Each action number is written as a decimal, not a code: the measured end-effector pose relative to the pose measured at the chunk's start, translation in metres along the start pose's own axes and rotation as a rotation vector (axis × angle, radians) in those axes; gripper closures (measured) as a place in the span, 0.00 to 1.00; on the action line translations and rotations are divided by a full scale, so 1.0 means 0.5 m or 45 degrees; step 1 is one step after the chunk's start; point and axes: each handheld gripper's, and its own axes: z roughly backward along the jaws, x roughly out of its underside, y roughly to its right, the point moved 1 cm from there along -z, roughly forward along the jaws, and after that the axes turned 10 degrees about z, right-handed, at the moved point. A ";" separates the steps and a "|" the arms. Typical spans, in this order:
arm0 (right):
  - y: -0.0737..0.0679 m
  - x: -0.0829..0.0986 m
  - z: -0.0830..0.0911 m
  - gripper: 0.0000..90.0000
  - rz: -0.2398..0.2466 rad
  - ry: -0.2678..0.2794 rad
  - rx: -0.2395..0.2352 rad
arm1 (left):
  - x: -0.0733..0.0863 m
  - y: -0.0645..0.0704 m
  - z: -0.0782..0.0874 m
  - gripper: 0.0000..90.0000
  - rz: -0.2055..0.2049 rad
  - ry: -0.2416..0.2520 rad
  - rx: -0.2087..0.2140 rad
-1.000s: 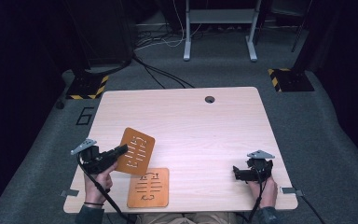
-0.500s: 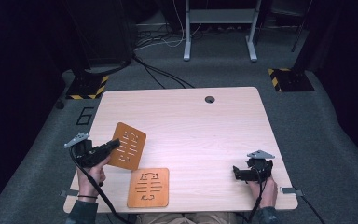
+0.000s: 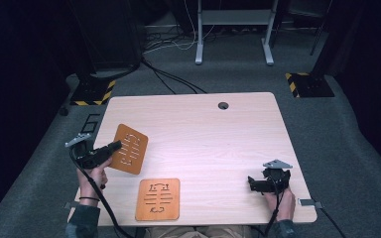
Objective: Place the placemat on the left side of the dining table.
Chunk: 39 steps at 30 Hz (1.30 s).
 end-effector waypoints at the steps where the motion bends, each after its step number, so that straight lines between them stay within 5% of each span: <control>1: 0.000 0.000 0.000 0.00 0.001 0.001 0.001 | -0.004 -0.003 -0.001 0.95 -0.006 -0.008 -0.006; 39: 0.000 0.000 0.000 0.00 0.000 0.000 0.001 | -0.085 -0.120 -0.112 0.95 0.125 -0.144 -0.261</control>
